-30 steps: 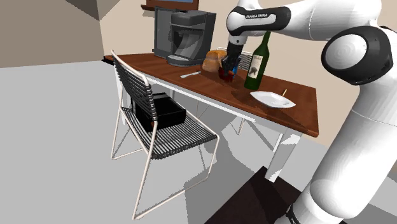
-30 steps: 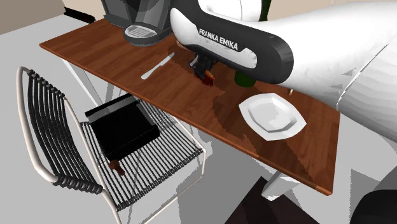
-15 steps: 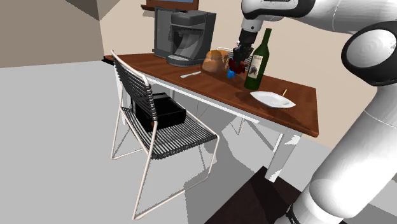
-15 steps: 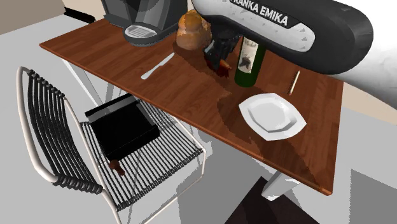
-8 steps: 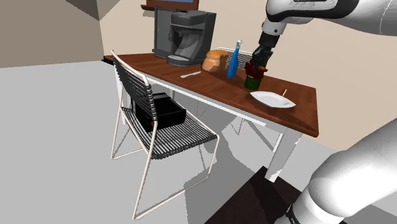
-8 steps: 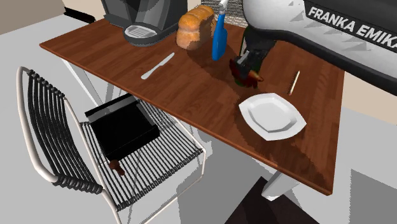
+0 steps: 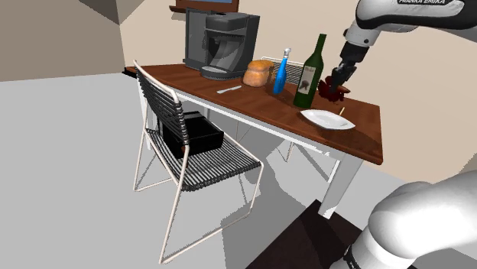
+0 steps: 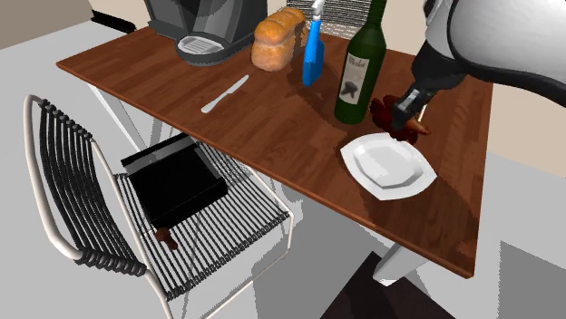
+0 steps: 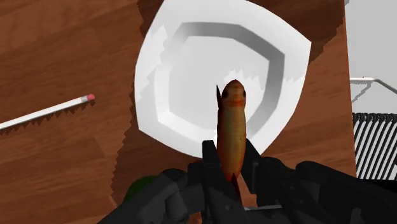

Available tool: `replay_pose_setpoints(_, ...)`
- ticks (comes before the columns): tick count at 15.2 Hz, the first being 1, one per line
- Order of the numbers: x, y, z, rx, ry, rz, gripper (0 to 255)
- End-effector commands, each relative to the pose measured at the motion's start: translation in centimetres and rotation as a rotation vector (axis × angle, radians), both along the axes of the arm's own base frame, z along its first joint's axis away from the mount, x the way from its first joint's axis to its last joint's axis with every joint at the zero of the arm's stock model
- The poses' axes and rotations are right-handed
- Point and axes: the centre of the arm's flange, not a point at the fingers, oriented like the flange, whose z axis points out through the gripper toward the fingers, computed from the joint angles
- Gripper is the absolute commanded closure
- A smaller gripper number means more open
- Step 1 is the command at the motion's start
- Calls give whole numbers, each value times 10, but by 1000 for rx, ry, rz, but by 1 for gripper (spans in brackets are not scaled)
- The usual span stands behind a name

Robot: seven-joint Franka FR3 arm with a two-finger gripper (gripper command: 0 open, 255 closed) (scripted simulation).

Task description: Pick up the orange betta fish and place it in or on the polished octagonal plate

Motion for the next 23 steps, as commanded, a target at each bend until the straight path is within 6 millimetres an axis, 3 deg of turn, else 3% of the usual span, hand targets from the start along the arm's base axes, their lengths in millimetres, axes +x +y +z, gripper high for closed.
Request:
replay_pose_setpoints(1, -18, -2, 0, 0, 0, 1, 255)
replay_pose_setpoints(15, -18, -2, -73, 0, 0, 1, 255)
replay_pose_setpoints(22, -18, -2, -73, 0, 0, 1, 255)
replay_pose_setpoints(23, -18, -2, -73, 0, 0, 1, 0)
